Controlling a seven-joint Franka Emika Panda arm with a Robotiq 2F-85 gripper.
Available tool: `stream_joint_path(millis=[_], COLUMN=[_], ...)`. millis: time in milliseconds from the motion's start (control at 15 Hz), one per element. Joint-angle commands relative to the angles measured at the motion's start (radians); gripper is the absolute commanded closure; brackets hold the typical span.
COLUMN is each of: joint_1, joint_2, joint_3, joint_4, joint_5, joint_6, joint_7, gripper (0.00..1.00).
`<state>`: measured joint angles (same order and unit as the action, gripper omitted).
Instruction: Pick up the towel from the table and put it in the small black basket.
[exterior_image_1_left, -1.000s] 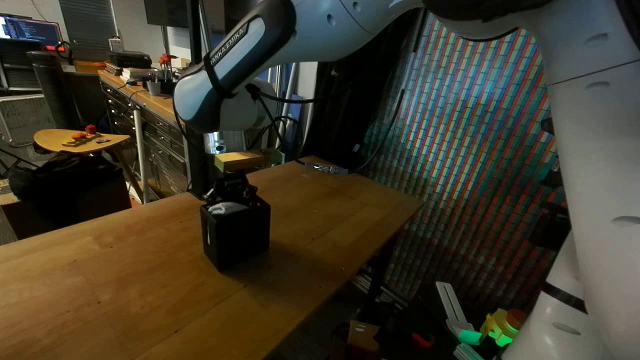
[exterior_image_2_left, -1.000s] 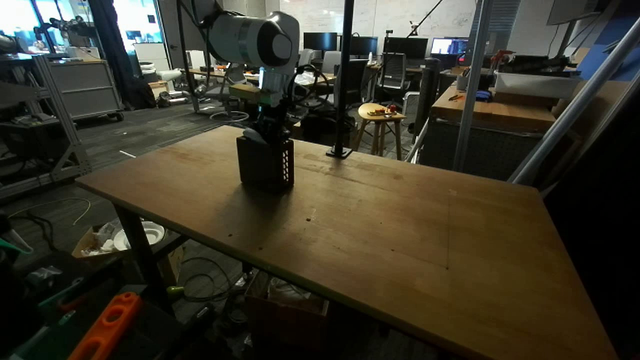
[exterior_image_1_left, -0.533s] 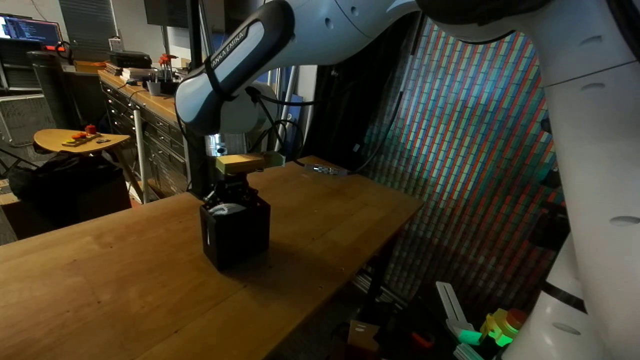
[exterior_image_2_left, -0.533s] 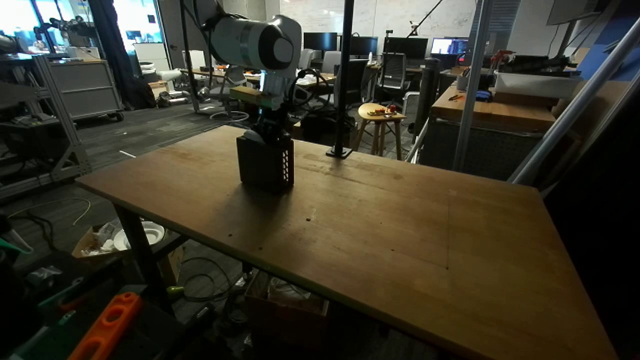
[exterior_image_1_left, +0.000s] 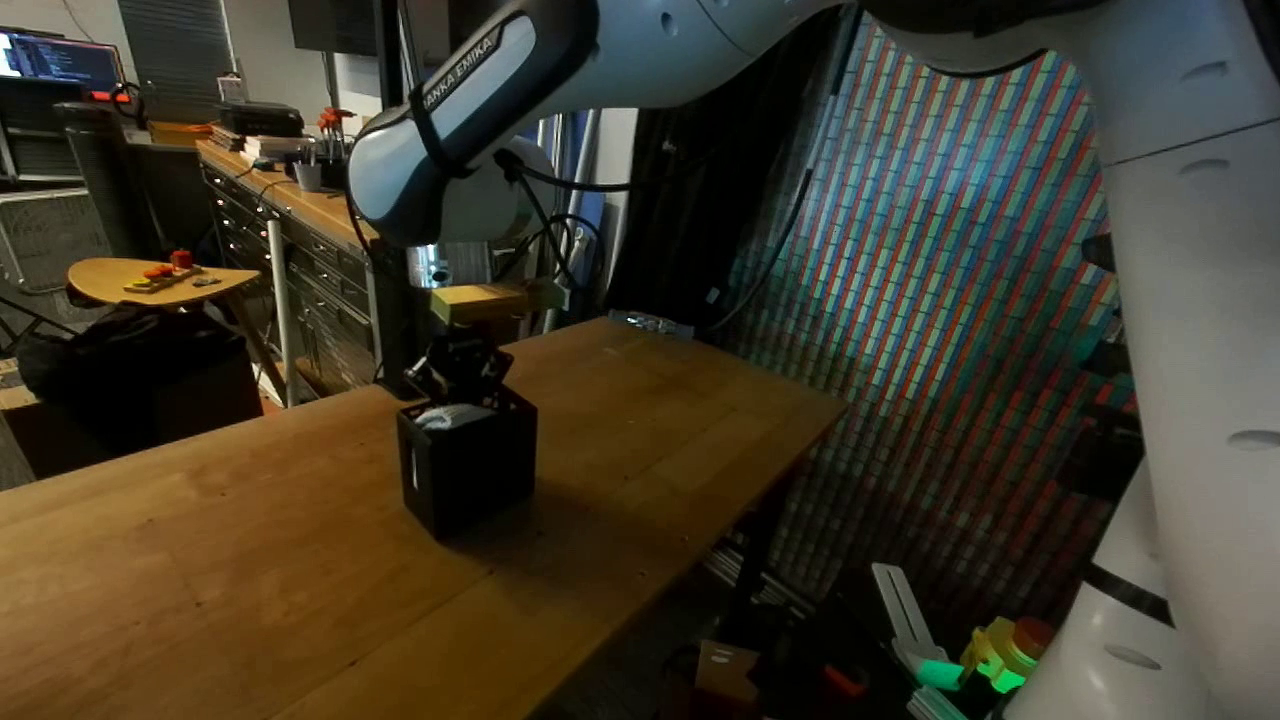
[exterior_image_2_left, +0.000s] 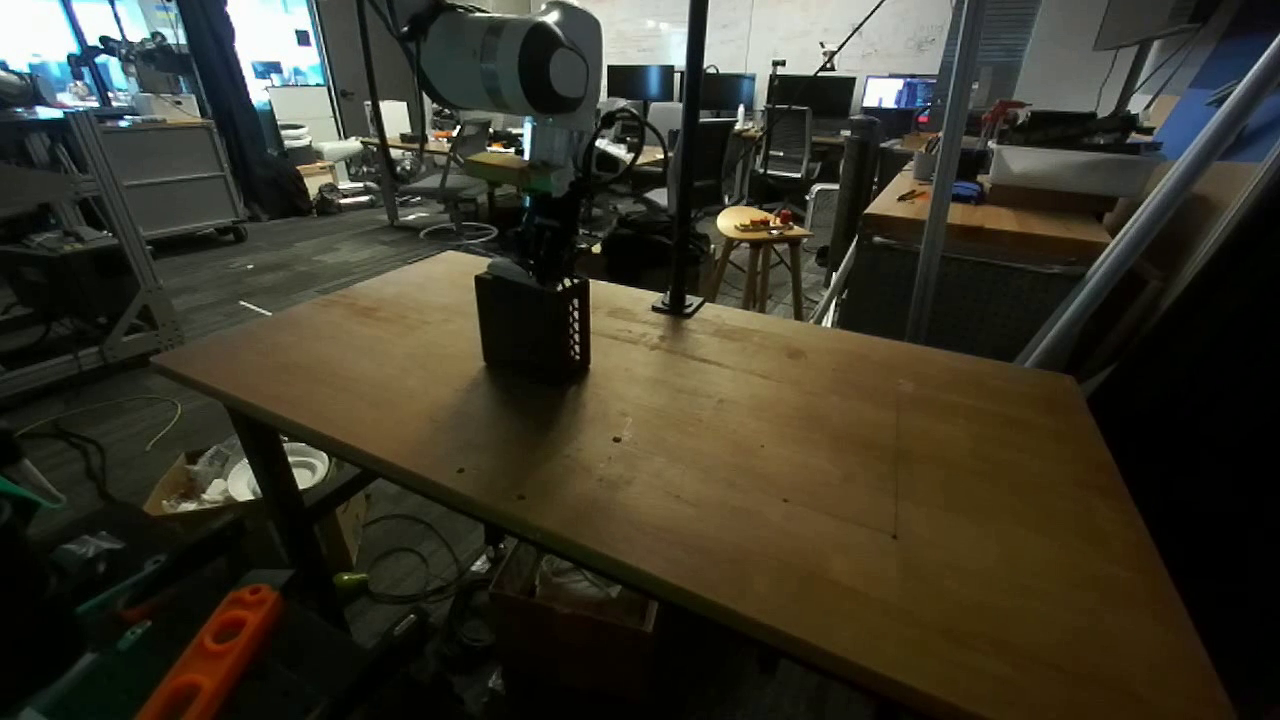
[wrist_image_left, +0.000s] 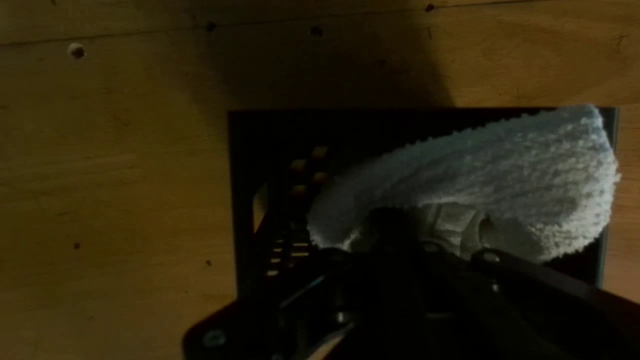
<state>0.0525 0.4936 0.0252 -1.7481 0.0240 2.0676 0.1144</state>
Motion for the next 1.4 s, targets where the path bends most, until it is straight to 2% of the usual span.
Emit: stream_joint_path(millis=[0,267,800,1333], joint_1=[0.018,0.026,0.071,0.111], joint_2=[-0.058,-0.102,-0.152,-0.201], joint_3=[-0.016,-0.014,0.002,0.009], joint_4=[0.009,0.005,-0.002,-0.093], joint_5=[-0.05,-0.087,-0.085,-0.077], joint_6=[-0.024,-0.035,-0.051,-0.03], joint_7=[0.017,0.033,0.112,0.202], gripper=[1.0,1.0,1.0,1.0])
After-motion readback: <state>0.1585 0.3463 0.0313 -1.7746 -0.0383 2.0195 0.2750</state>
